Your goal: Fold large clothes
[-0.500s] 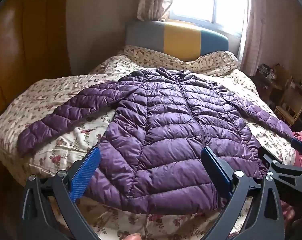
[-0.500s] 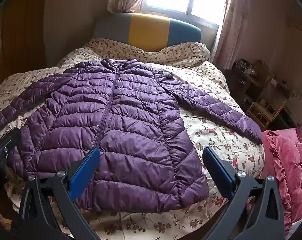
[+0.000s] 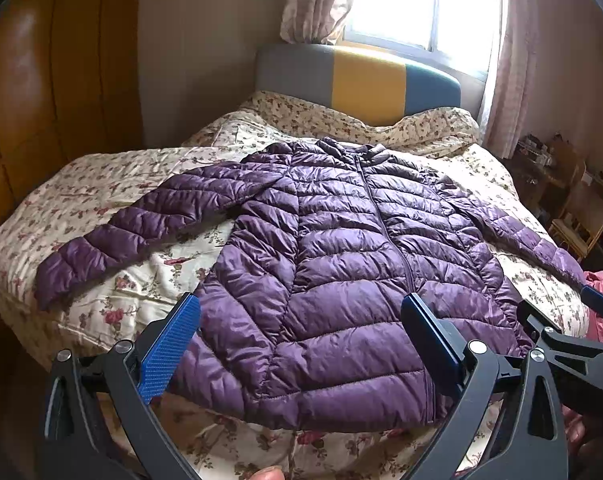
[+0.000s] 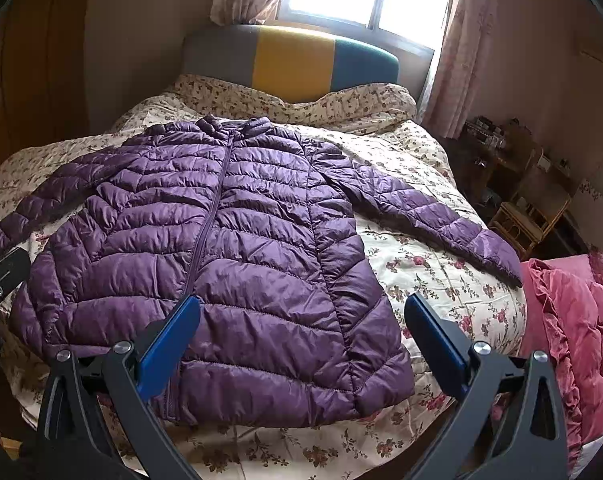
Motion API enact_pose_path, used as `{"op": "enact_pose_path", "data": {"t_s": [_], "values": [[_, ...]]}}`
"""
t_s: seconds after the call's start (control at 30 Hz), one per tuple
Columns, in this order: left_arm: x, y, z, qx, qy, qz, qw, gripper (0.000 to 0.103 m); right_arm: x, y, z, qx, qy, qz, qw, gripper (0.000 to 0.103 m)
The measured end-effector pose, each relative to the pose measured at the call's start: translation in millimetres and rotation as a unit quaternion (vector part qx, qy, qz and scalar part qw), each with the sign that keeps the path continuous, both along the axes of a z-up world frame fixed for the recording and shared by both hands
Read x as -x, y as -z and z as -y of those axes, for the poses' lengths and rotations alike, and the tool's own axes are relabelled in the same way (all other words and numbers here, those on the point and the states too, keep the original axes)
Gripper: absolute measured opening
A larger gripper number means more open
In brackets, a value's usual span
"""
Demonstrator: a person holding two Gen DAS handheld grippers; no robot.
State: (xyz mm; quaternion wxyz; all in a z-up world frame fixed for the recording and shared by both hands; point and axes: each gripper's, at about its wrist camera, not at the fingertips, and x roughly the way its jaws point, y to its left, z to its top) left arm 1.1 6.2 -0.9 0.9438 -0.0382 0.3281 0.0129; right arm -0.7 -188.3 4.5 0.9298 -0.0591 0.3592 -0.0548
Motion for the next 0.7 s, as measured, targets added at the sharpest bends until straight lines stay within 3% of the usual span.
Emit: {"op": "enact_pose_path", "data": {"t_s": [0.7], "values": [[-8.9, 13.6, -13.4, 0.015, -0.017, -0.02, 0.9996, 0.1, -9.8, 16.4, 13.9, -0.01, 0.013, -0.023, 1.0, 0.101]]}}
